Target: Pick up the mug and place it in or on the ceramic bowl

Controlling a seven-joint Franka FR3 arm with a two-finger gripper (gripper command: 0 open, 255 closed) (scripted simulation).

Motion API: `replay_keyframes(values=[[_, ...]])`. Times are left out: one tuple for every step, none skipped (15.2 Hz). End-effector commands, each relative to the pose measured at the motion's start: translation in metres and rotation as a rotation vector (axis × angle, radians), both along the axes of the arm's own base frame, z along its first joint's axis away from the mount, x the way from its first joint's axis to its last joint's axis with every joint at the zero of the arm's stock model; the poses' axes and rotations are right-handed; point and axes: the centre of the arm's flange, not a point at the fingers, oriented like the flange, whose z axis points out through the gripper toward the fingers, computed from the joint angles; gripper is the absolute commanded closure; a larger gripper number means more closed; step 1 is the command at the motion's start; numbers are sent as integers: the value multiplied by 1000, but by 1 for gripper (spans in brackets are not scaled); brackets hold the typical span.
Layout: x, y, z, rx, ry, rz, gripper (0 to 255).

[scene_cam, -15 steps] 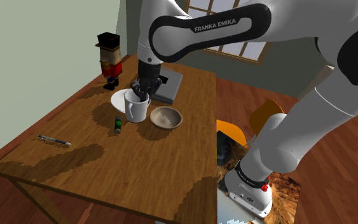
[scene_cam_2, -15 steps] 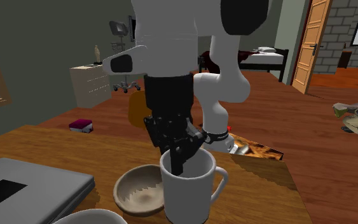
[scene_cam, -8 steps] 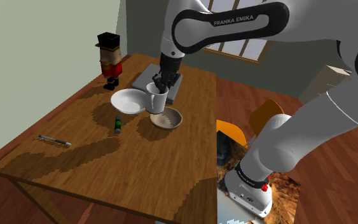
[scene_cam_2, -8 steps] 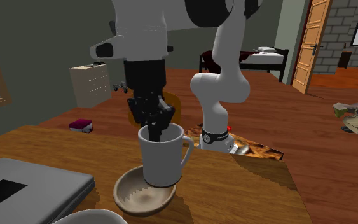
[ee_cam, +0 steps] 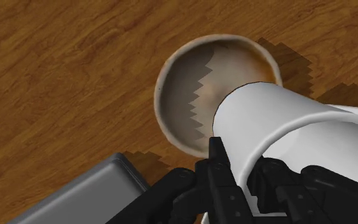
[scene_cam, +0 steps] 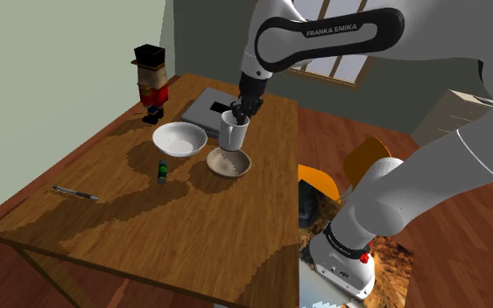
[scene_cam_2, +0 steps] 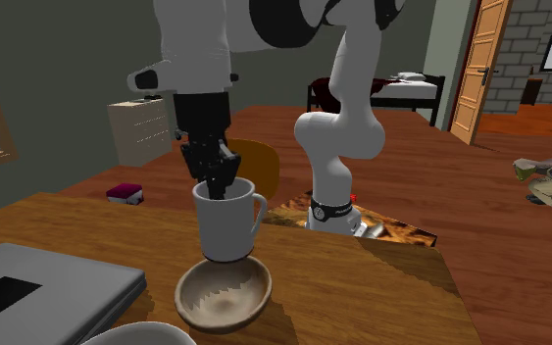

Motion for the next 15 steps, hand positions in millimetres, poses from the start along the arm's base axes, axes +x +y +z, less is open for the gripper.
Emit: replay_keyframes(values=[[0,-2,-10,0,-1,0,255],[0,-2,-15,0,-1,0,255],[0,-2,-21,0,-1,0,255],[0,-2,-26,0,-1,0,255],[0,-2,-31,0,-1,0,255],[0,-2,-37,0,-1,0,255],[0,-2,-42,0,-1,0,255],[0,-2,-47,0,-1,0,255],[0,-2,-52,0,-1,0,255],[0,-2,-58,0,-1,0,255],[0,-2,-63,0,-1,0,255],[0,-2,-68,0,-1,0,255],[0,-2,-73,0,-1,0,255],[0,-2,-77,0,-1,0,255],[0,-2,-77,0,-1,0,255]])
